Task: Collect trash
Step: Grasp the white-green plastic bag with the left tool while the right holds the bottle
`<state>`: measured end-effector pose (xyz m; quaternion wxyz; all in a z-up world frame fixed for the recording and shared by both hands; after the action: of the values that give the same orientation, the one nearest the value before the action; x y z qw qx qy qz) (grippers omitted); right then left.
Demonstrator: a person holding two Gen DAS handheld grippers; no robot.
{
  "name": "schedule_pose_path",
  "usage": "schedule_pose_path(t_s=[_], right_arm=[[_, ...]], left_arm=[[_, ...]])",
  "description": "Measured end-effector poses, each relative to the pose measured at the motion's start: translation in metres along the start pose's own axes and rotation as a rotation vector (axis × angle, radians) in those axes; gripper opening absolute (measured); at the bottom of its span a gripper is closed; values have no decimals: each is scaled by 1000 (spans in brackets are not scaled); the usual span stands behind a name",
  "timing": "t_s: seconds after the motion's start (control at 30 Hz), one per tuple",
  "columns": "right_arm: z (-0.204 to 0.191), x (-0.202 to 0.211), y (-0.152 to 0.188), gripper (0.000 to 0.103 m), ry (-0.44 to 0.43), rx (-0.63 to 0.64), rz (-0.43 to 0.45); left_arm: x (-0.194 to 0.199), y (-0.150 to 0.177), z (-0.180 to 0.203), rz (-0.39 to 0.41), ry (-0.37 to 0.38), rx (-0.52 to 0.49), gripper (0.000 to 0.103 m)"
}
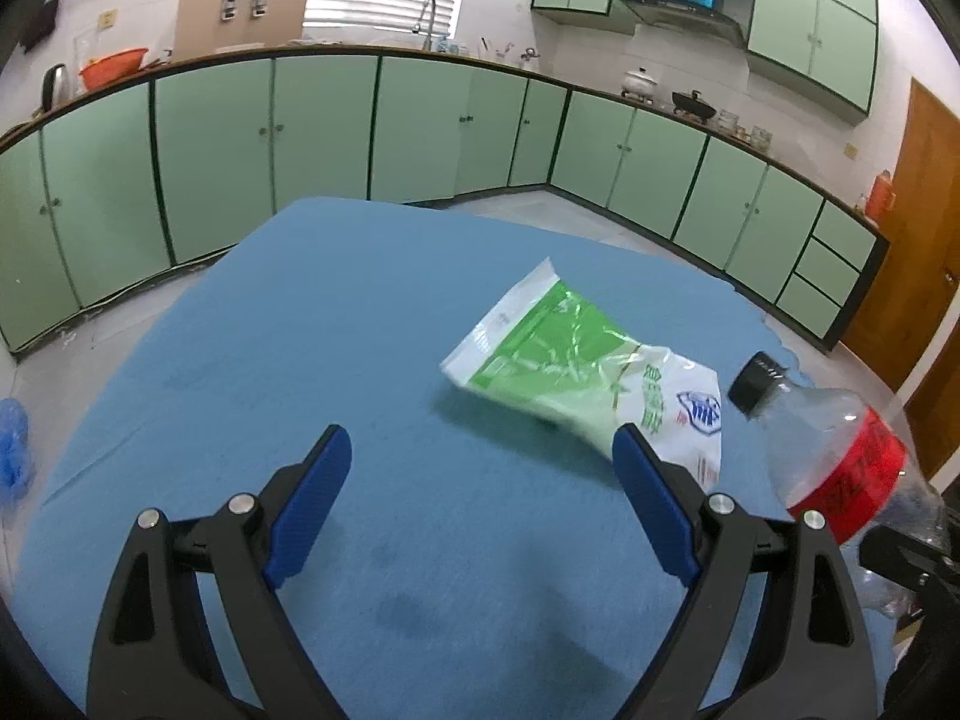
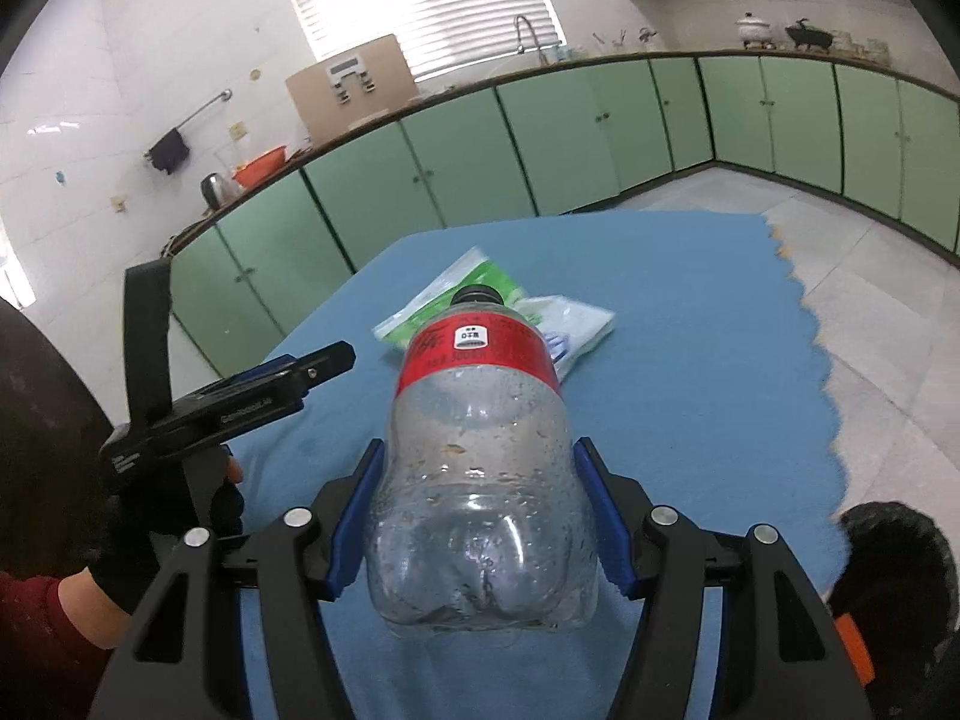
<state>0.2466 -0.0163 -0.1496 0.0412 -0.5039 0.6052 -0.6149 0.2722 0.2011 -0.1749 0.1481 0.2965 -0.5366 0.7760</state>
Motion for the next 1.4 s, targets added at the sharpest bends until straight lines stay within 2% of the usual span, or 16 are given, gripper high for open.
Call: schedule_pose_path(t_s=[0.23,0.5,0.6,0.67,0.7,0.77,0.87,0.93,0.97,1.07,1.4], right_arm=[[13,-11,-21,62,20,1,25],[17,-50,-29,62,25,-8,-11],[17,-60,-30,62,28,-14,-24],[19,-64,-30,62,30,-13,-33],[19,-67,-29,62,30,-13,-38],[20,-69,-28,62,33,-14,-43],[21,-70,-28,62,37,-14,-46],[19,-71,-29,62,40,-16,-48],[19,-70,-29,62,41,-17,-47],[18,-67,-30,62,43,-23,-40],[17,-31,-38,62,73,-30,24]], left_arm=[[-35,-17,-4,-44,23,42,86],[-64,-26,-8,-103,59,58,84],[-75,-27,-11,-141,81,80,67],[-79,-24,-12,-162,102,92,48],[-81,-23,-11,-166,113,93,45],[-78,-24,-8,-154,126,84,28],[-69,-24,-3,-126,129,61,16],[-62,-23,0,-116,138,54,12],[-56,-22,3,-108,147,52,7],[-41,-20,9,-95,158,57,0],[11,-23,22,-4,149,45,0]])
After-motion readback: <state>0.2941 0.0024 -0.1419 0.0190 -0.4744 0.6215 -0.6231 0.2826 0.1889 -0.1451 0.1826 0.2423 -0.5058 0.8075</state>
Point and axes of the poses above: each gripper's, at about its wrist camera, not at the fingertips, and x roughly against the way its jaws point, z to its right, y to its underside, the point moved 5 cm from there along -x, roughly the way its jaws point, and after that the axes turned 7 degrees about x, right-handed, at the moved point
